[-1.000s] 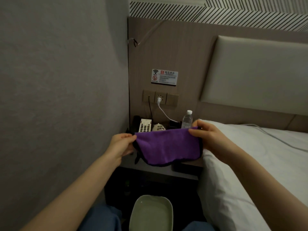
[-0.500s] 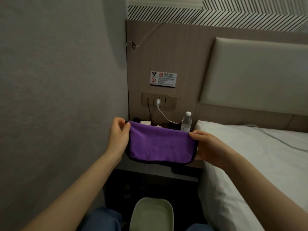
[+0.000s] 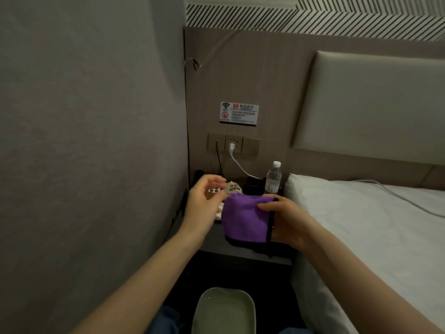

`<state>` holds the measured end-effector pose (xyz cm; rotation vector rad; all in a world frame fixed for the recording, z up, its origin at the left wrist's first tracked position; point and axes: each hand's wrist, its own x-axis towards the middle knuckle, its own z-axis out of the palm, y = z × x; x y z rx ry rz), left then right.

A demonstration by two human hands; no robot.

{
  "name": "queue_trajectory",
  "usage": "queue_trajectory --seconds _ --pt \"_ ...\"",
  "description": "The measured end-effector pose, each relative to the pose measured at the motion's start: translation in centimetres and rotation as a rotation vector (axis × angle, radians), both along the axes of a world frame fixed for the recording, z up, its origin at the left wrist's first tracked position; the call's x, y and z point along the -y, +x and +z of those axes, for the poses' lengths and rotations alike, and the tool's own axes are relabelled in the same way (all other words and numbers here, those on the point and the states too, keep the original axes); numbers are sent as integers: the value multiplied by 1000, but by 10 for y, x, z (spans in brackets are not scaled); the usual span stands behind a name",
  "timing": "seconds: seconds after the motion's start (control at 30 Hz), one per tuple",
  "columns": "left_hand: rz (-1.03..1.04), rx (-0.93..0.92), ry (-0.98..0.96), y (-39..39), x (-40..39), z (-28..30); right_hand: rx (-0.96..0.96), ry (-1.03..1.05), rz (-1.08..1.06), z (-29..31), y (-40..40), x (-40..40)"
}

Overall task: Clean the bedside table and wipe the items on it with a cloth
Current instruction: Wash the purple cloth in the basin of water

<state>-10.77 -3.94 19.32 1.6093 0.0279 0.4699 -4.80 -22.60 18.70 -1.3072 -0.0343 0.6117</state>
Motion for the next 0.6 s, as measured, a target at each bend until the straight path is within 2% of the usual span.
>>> queue_trajectory --seconds 0.07,0.13,0.2,0.33,0.43,0.6 --pt "-84 -179 6 4 -11 -7 33 62 27 2 2 1" --pt "-315 -429 -255 6 -12 -15 52 119 25 0 4 -2" --pt "-419 -485 -460 7 -11 -28 37 95 -28 -7 8 -10" --pt "-235 -503 -410 13 -14 -61 -156 -20 -190 -40 23 -32" --pt "-96 -578 -396 22 -18 -85 -295 -51 -148 -76 34 -50" --pt "58 -661 -306 39 -37 -132 -265 -159 -91 -134 56 -91"
